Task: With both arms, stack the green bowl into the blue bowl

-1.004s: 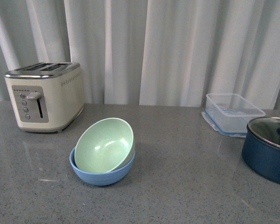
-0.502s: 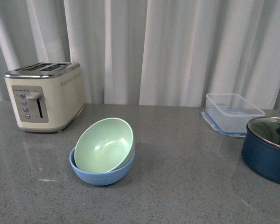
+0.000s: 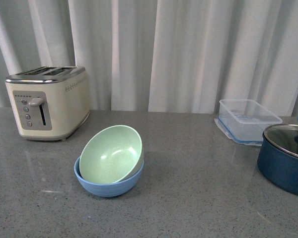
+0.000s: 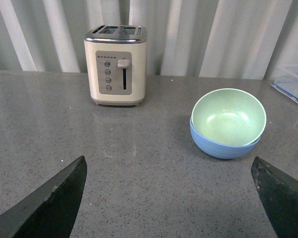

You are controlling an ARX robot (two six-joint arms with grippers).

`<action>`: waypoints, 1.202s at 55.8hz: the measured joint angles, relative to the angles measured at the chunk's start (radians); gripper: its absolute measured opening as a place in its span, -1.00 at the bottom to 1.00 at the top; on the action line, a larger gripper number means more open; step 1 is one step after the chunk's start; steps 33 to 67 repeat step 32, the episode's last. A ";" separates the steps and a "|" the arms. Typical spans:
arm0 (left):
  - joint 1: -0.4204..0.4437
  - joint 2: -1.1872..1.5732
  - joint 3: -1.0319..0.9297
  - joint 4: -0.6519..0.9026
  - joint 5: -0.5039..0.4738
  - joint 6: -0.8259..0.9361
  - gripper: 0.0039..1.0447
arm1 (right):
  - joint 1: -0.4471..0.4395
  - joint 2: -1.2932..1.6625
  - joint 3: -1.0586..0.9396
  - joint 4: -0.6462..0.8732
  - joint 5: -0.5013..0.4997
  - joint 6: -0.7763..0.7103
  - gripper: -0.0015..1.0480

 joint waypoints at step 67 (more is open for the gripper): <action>0.000 0.000 0.000 0.000 0.000 0.000 0.87 | 0.000 0.000 0.000 0.000 0.000 0.001 0.81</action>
